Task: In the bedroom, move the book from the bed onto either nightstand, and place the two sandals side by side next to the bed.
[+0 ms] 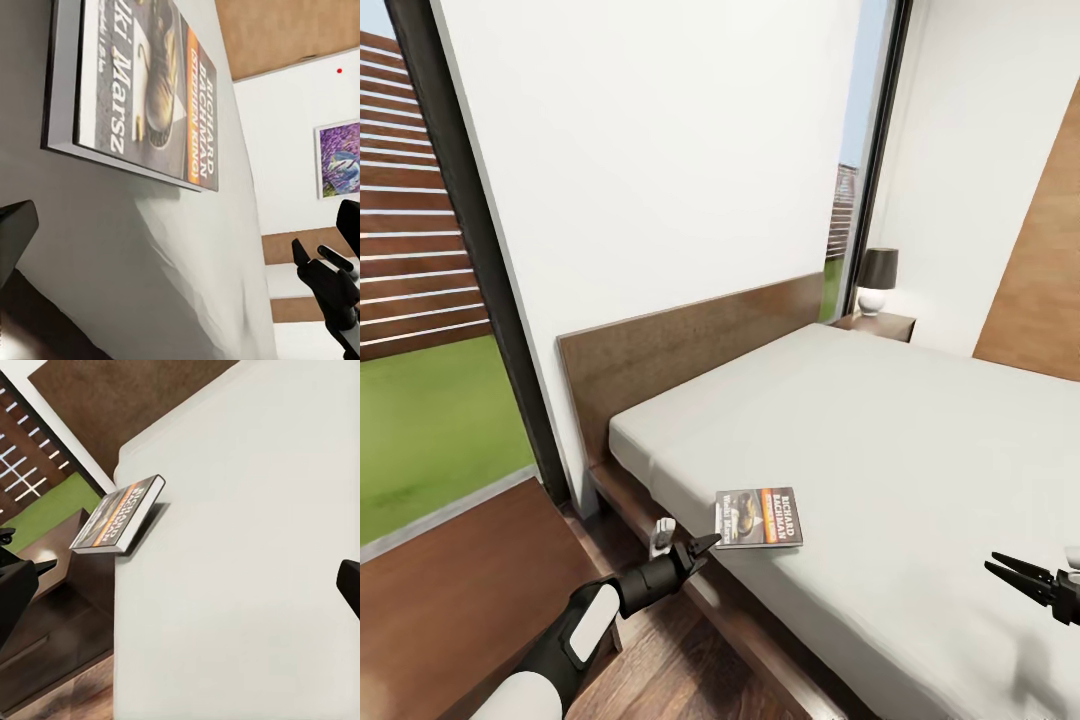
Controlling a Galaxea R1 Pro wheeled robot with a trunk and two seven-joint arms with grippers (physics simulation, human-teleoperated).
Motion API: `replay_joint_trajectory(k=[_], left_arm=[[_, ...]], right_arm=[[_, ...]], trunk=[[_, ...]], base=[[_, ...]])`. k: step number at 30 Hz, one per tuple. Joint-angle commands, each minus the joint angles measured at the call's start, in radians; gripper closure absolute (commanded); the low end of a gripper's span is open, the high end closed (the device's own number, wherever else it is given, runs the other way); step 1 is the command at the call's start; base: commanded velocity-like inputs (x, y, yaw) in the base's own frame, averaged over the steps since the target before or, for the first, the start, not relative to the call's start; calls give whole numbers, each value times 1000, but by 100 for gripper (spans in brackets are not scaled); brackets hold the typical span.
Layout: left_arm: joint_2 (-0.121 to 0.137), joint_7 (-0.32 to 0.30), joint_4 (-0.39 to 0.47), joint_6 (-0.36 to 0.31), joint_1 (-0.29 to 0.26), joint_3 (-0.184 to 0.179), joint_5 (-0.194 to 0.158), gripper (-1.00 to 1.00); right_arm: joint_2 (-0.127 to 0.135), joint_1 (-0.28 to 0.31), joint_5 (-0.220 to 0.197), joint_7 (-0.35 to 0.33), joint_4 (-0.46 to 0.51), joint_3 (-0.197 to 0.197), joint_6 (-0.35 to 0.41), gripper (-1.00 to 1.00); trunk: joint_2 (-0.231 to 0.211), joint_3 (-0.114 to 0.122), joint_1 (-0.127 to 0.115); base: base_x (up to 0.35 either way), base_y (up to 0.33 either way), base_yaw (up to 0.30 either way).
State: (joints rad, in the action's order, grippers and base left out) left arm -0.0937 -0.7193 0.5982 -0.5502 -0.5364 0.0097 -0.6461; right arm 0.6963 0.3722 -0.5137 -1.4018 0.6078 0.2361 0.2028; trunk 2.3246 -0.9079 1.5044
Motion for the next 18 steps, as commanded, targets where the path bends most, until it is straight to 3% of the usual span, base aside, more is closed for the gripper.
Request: replay_joint_trajectory(k=[1,18], left_arm=[[0,0,0,-7,0,1,-6,-100],[0,0,1,-7,0,1,-6,-100]], right_arm=[[0,1,-3,-3,0,0,10,-100],[0,1,-3,-3,0,0,10,-100]], trunk=[[0,-1,0],[0,-1,0]], base=[[0,0,-1],[65,0,0]])
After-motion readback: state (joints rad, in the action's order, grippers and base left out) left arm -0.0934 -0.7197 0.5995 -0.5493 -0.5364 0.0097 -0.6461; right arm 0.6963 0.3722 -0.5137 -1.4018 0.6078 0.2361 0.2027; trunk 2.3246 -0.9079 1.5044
